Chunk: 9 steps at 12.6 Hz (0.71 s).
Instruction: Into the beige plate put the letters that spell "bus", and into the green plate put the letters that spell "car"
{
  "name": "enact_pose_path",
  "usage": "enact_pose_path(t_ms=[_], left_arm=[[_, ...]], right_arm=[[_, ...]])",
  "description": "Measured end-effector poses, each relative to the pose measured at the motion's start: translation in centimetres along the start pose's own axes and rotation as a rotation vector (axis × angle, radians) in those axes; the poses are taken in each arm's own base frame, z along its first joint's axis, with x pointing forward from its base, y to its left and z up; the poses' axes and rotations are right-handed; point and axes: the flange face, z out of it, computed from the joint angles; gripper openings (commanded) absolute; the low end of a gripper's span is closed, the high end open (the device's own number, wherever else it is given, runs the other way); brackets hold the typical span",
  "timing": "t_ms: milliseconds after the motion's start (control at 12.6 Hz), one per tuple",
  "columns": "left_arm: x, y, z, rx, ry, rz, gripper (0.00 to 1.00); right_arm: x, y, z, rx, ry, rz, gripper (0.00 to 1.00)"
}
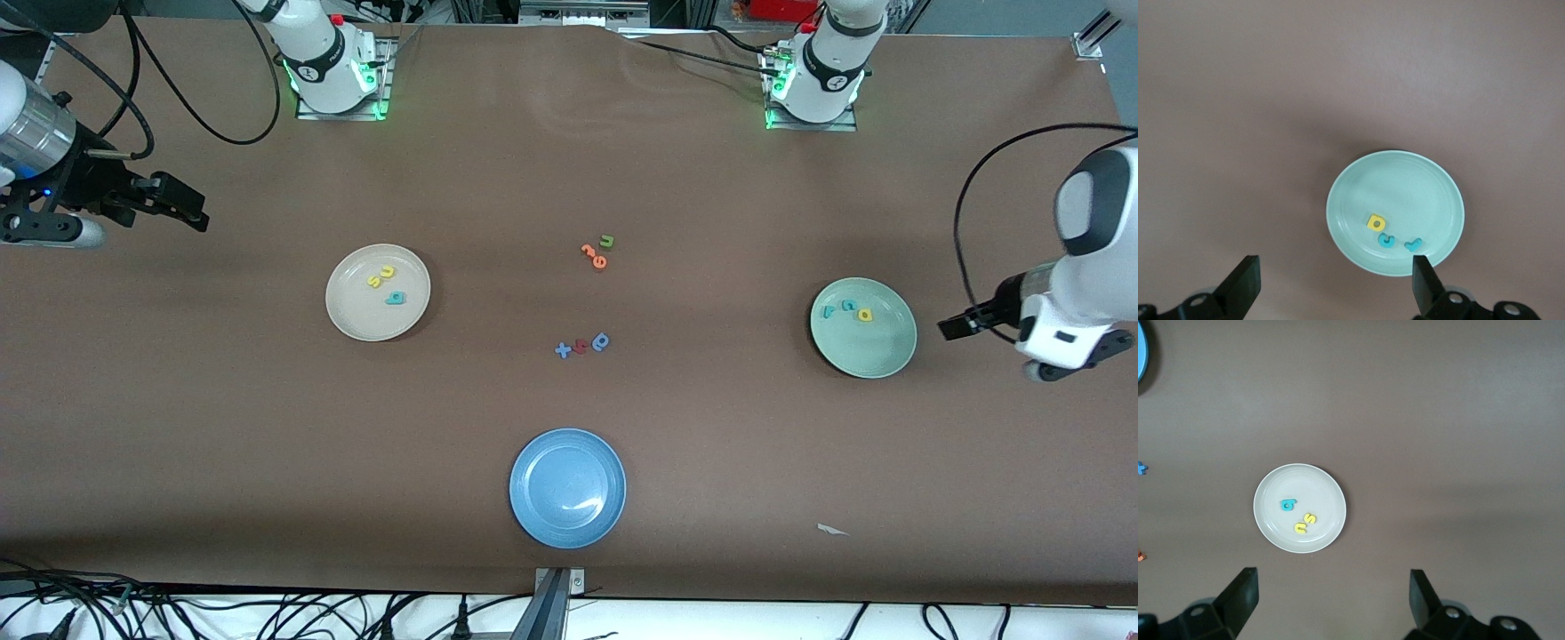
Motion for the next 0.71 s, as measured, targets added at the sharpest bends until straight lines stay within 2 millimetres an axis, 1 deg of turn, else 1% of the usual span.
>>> enact_pose_path(t_ms=[158, 316, 396, 475, 712], left_arm=[[0.0, -0.9, -5.4, -0.01, 0.011, 0.031, 1.0], [-0.7, -1.0, -9.4, -0.054, 0.008, 0.08, 1.0], [-0.9, -0.7, -10.7, -0.068, 0.008, 0.093, 1.0], [-1.0, -0.2, -11.6, -0.075, 0.013, 0.104, 1.0], [-1.4, 2.1, -12.6, -0.074, 0.026, 0.152, 0.97]], right_arm=[[0.1, 0.0, 0.1, 0.0, -0.001, 0.0, 1.0], [0.1, 0.0, 0.1, 0.0, 0.0, 0.0, 1.0], [0.1, 0.0, 0.1, 0.0, -0.001, 0.0, 1.0], [0.1, 0.0, 0.1, 0.0, 0.0, 0.0, 1.0], [0.1, 0.0, 0.1, 0.0, 0.0, 0.0, 1.0]])
